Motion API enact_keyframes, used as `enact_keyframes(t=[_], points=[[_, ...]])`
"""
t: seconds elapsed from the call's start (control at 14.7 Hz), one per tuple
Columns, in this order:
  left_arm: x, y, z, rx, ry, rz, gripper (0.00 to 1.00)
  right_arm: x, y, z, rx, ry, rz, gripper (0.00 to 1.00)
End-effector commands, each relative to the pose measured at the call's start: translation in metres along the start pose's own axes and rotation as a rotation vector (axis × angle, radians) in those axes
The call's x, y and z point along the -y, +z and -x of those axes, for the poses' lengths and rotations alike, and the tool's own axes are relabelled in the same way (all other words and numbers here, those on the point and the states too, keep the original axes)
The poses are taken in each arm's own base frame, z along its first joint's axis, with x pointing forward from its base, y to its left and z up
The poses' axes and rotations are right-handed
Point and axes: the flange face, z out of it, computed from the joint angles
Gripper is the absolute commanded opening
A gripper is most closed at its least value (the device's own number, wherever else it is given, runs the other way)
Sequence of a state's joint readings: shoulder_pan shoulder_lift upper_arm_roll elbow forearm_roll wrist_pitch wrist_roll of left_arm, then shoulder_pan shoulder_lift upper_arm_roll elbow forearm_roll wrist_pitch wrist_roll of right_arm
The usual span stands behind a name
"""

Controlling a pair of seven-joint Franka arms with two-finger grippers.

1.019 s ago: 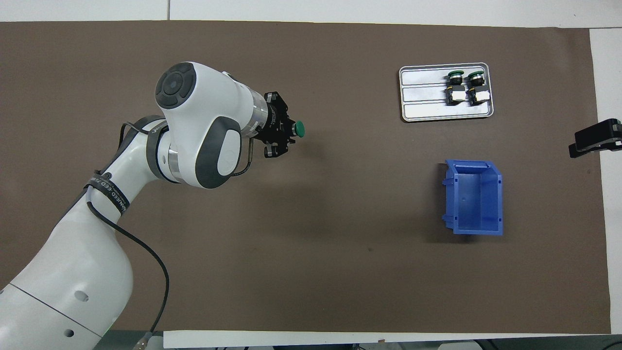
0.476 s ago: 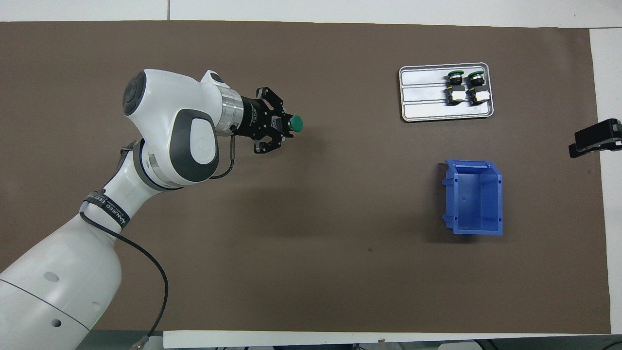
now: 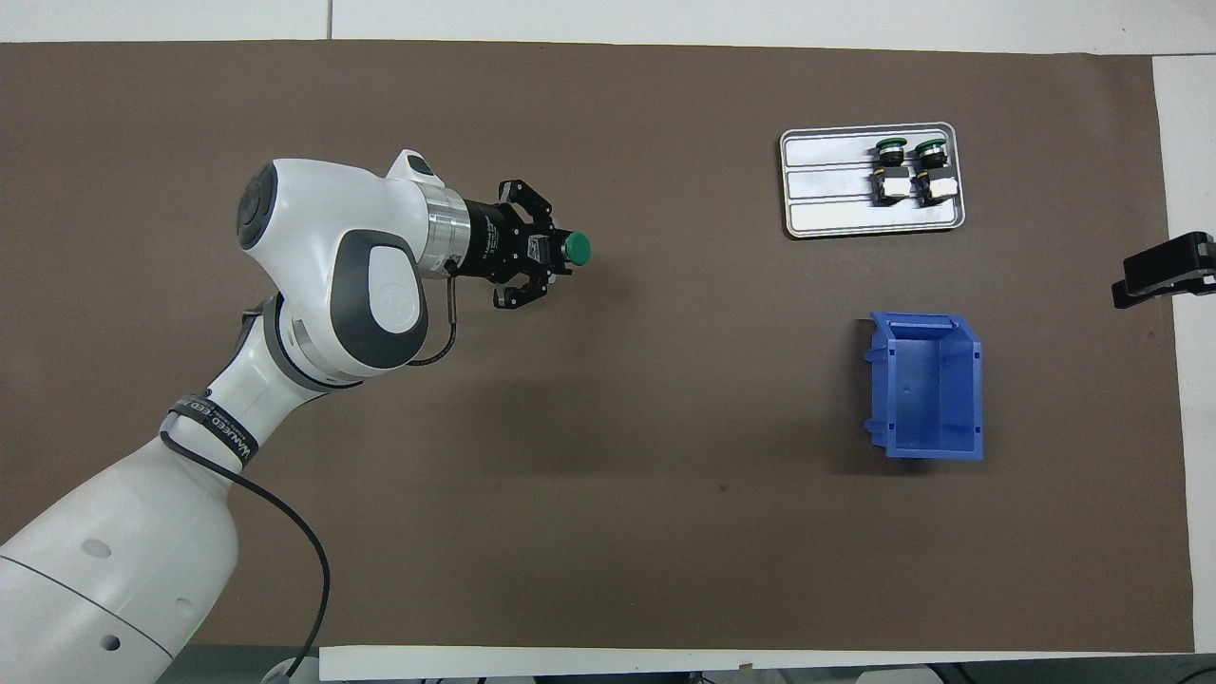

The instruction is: Place and press button with both arms

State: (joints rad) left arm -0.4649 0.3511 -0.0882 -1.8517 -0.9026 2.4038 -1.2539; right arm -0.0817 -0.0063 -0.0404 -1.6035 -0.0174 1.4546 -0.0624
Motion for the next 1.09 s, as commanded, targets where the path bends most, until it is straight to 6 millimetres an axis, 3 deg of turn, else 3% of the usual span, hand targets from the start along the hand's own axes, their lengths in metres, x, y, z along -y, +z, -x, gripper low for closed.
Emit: enact_keyframes(t=[0.0,0.48,0.61,0.75,1.02], points=[[0.009,-0.009,-0.002,0.06,-0.023,0.03,0.0,0.0,0.0,0.007,-0.005,-0.015,-0.014,0.98],[0.014,-0.015,-0.032,0.214,-0.084,-0.105,0.0,0.0,0.0,0.007,-0.005,-0.015,-0.014,0.98],[0.014,-0.013,-0.039,0.26,-0.08,-0.088,0.0,0.0,0.0,0.007,-0.005,-0.015,-0.014,0.98],[0.016,-0.016,-0.061,0.323,-0.089,-0.072,0.0,0.0,0.0,0.007,-0.005,-0.017,-0.014,0.98],[0.032,-0.009,-0.082,0.434,-0.016,0.0,0.0,0.0,0.0,0.007,-0.005,-0.017,-0.014,0.98]])
